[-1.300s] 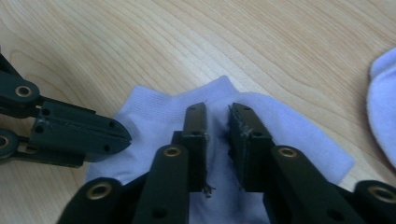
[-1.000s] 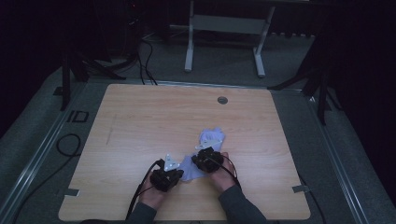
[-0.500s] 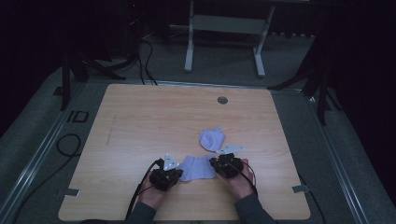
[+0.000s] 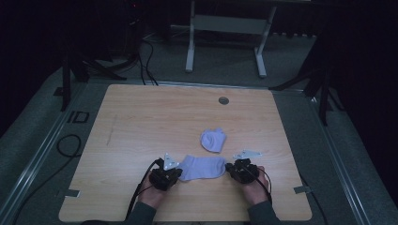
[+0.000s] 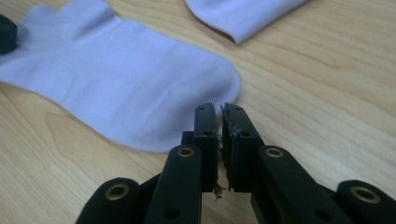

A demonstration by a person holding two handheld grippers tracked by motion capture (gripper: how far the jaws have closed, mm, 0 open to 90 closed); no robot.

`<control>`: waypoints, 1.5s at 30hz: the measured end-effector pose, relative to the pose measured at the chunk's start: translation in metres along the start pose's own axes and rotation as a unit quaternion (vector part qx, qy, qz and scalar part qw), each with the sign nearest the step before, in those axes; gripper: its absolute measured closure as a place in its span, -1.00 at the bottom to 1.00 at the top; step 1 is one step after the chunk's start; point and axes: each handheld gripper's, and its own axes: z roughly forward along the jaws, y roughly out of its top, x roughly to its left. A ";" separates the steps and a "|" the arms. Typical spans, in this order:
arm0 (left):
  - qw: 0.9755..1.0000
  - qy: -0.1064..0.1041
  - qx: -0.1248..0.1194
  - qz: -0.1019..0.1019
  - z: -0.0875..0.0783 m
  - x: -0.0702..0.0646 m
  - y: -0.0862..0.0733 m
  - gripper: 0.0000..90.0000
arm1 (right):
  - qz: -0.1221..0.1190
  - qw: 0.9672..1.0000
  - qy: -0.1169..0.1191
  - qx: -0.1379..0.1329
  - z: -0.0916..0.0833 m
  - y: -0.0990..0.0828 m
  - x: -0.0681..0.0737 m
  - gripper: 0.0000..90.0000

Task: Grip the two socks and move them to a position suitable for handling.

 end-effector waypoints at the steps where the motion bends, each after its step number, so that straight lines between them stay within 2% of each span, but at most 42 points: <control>1: 1.000 0.000 0.001 0.000 0.000 0.000 0.000 0.98 | 0.002 1.000 -0.001 0.001 0.000 -0.001 -0.001 0.88; 12: 1.000 0.004 -0.001 0.000 0.002 0.003 0.003 0.97 | 0.008 1.000 -0.004 -0.016 -0.006 0.007 -0.008 0.86; 24: 1.000 0.006 -0.003 -0.003 0.003 0.005 0.003 0.96 | -0.014 0.999 -0.006 -0.033 0.000 0.035 -0.007 0.81; 26: 1.000 0.006 -0.003 -0.003 0.003 0.006 0.003 0.96 | -0.023 0.999 -0.005 -0.035 0.006 0.047 -0.005 0.79; 28: 1.000 0.007 -0.003 -0.002 0.003 0.006 0.003 0.96 | -0.025 0.999 -0.005 -0.036 0.008 0.049 -0.005 0.79; 29: 1.000 0.007 -0.003 -0.002 0.002 0.006 0.003 0.95 | -0.032 0.999 -0.004 -0.036 0.012 0.057 -0.003 0.78; 34: 1.000 0.007 -0.003 -0.002 0.003 0.006 0.003 0.95 | -0.048 0.998 -0.002 -0.037 0.021 0.073 0.002 0.75; 39: 1.000 0.007 -0.004 -0.001 0.003 0.006 0.003 0.95 | -0.052 0.998 0.000 -0.038 0.029 0.086 0.004 0.73; 43: 1.000 0.007 -0.004 -0.001 0.003 0.006 0.003 0.95 | -0.059 0.998 0.003 -0.028 0.040 0.096 0.006 0.64; 45: 1.000 0.008 -0.004 0.000 0.003 0.005 0.003 0.94 | -0.060 0.998 0.006 -0.015 0.053 0.103 0.009 0.58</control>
